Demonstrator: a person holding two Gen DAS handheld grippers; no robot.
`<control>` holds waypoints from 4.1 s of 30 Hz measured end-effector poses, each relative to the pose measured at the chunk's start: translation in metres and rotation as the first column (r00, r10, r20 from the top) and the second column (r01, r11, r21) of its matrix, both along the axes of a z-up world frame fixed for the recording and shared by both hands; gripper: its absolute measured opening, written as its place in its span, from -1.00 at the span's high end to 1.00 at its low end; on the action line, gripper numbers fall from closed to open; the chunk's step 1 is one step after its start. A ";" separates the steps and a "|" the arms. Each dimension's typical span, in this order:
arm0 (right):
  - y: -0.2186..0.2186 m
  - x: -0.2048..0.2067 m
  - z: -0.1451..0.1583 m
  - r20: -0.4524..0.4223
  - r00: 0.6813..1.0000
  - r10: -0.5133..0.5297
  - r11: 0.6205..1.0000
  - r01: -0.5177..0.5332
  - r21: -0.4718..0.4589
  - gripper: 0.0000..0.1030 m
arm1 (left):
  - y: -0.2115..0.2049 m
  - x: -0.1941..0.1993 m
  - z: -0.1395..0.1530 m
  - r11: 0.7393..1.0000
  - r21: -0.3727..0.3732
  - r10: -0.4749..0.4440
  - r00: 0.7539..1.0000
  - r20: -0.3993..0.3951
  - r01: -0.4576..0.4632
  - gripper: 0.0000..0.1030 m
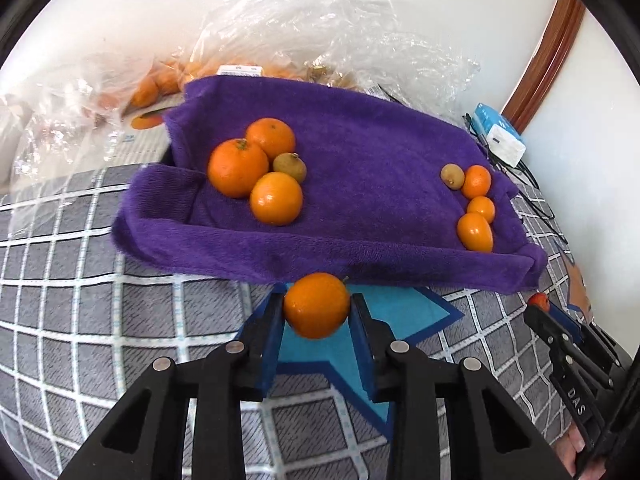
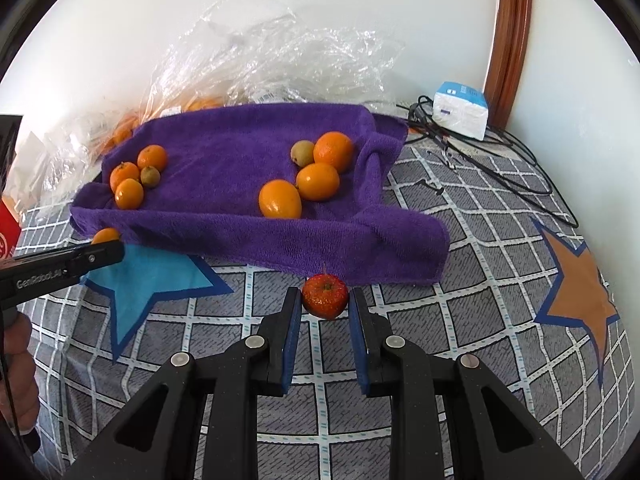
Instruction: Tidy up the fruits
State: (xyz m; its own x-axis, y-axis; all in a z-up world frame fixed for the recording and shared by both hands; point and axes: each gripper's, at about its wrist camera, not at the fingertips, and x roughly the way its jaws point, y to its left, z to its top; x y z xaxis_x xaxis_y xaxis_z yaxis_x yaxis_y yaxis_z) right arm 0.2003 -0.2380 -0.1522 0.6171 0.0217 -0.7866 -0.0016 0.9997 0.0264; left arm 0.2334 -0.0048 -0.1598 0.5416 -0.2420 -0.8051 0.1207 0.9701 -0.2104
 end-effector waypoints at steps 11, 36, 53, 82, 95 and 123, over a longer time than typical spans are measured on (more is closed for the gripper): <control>0.002 -0.002 0.032 0.067 0.998 0.015 1.000 -0.016 0.017 0.54 | 0.025 -0.025 0.038 0.998 -0.029 0.054 0.997 0.055 -0.053 0.40; -0.002 0.077 0.048 0.103 0.993 0.063 0.994 -0.072 0.088 0.54 | 0.034 0.027 0.069 0.997 -0.041 0.066 0.993 0.094 -0.062 0.40; 0.032 0.140 -0.011 -0.037 0.989 0.146 0.987 -0.142 0.077 0.52 | 0.033 0.071 0.039 0.998 -0.042 0.041 0.999 0.024 -0.040 0.40; -0.006 0.097 0.012 0.006 0.998 0.063 0.998 -0.063 0.013 0.00 | -0.037 0.089 0.012 0.992 0.118 -0.047 0.999 -0.022 0.049 0.39; -0.022 0.063 0.039 0.014 1.000 0.015 0.999 -0.015 0.029 0.00 | -0.023 0.039 0.059 0.994 0.107 0.005 0.998 0.058 -0.011 -0.05; -0.041 -0.124 0.129 0.168 0.985 -0.035 0.999 0.032 0.025 -0.98 | -0.016 -0.176 0.148 0.994 0.068 0.066 0.948 0.310 -0.091 -0.89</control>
State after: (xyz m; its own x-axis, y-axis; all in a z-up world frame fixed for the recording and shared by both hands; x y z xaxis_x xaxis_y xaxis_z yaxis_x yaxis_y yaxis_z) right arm 0.0763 -0.2787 -0.0231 0.7412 0.0154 -0.6711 0.0256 0.9984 0.0511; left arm 0.0572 -0.0209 -0.0123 0.7801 -0.1303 -0.6119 0.0899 0.9913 -0.0965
